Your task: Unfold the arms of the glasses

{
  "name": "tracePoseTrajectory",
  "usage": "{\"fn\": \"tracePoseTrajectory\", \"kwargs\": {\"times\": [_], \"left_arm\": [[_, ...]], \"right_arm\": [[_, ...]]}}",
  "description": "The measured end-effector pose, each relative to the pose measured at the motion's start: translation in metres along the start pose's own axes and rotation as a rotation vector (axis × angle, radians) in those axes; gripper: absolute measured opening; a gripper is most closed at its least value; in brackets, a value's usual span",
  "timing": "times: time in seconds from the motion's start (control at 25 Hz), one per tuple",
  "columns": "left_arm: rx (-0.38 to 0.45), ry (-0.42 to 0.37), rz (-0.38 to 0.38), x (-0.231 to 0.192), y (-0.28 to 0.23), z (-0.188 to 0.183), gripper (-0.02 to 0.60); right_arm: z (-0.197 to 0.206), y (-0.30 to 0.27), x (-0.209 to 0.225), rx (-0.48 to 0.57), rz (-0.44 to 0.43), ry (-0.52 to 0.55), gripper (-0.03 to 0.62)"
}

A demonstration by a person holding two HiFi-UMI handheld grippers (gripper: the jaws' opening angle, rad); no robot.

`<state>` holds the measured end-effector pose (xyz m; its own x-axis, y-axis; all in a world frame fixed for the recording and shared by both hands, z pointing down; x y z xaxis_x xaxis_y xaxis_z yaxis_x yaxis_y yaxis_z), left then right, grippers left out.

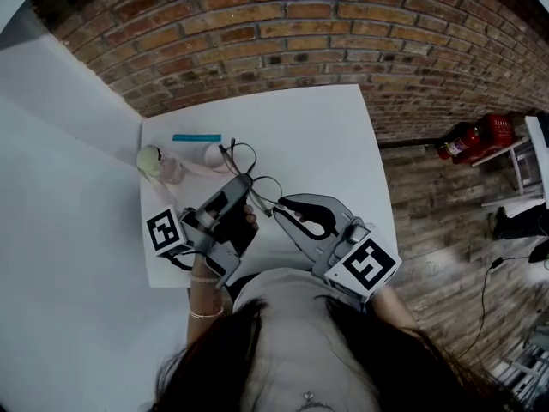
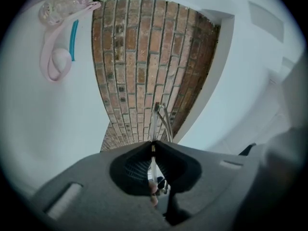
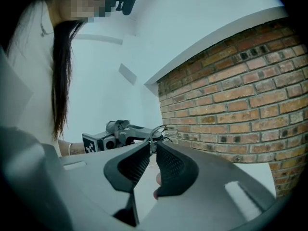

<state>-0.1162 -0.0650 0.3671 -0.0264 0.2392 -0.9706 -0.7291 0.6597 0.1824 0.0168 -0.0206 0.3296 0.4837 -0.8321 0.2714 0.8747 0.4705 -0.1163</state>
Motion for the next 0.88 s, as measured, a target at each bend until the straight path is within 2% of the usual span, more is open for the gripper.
{"fn": "tracePoseTrajectory", "kwargs": {"times": [0.32,0.52,0.88], "left_arm": [[-0.007,-0.013,-0.018,-0.002,0.001,0.003,0.021],[-0.019,-0.035,-0.044,-0.008,0.002,0.004,0.021],[-0.036,-0.017,-0.058,-0.017,0.002,0.009,0.021]], "right_arm": [[-0.003,0.003,-0.002,0.018,0.006,0.023,0.031],[-0.012,0.003,-0.003,0.069,-0.009,-0.007,0.031],[-0.015,0.008,0.001,0.062,-0.002,-0.019,0.032]]}}
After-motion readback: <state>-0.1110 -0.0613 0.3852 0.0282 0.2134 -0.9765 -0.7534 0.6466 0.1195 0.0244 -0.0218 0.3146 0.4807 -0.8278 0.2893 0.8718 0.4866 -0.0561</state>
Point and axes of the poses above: the fingertips, and each gripper's own axes: y backward along the fingers, x to its right, z out of its underside, the point moved 6 cm from there along y, backward along the fingers, and after that the axes turned 9 degrees about -y, right-handed, at the moved point
